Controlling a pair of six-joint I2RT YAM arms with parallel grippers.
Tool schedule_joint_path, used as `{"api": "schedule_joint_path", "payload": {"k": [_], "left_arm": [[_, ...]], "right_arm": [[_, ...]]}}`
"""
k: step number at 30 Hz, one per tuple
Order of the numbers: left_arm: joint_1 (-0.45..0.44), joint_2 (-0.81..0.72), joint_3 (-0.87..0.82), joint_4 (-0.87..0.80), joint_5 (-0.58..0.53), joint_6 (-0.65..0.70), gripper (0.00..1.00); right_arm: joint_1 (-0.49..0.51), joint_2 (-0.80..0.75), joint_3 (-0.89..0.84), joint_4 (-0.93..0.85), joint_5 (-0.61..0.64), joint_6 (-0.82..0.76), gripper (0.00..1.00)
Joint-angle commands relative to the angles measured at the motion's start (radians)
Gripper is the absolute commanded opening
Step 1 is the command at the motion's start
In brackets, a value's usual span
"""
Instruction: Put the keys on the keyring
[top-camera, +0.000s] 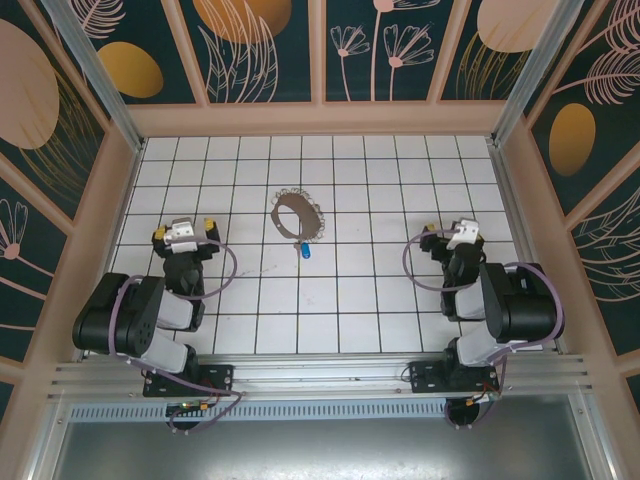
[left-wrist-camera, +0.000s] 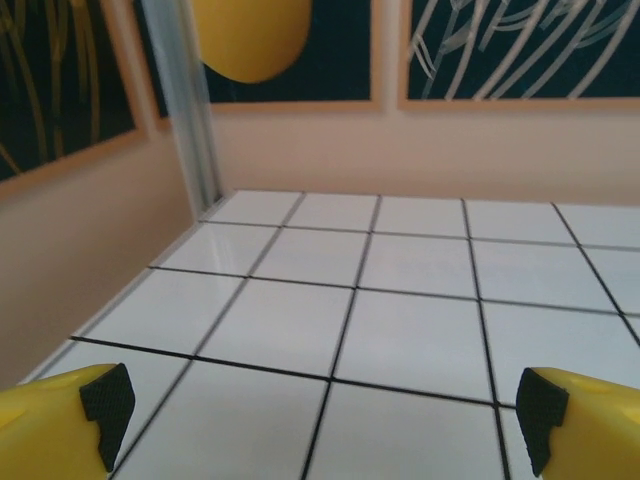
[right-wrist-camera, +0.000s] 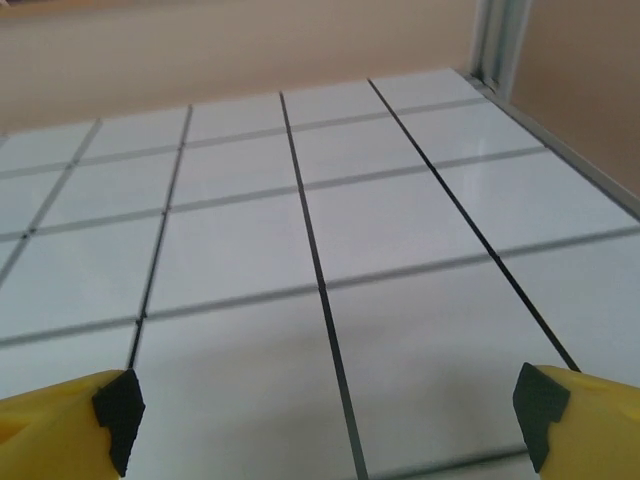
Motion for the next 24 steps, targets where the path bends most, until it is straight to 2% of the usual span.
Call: {"api": "schedule_joint_path", "payload": {"k": [1, 4, 6, 24], "left_arm": [[0.031, 0.005, 0.071, -0.061, 0.109, -0.032, 0.99], [0.08, 0.007, 0.125, -0.176, 0.154, -0.082, 0.99], [0.085, 0.008, 0.125, -0.173, 0.162, -0.084, 0.99], [0.085, 0.005, 0.119, -0.164, 0.16, -0.083, 0.99]], "right_arm": [[-0.051, -0.003, 0.064, 0.004, -0.155, 0.015, 0.98], [-0.041, -0.002, 0.067, 0.005, -0.133, 0.01, 0.99], [-0.013, -0.002, 0.062, 0.011, -0.075, -0.003, 0.99], [-0.026, -0.002, 0.069, -0.001, -0.106, 0.002, 0.99]]}}
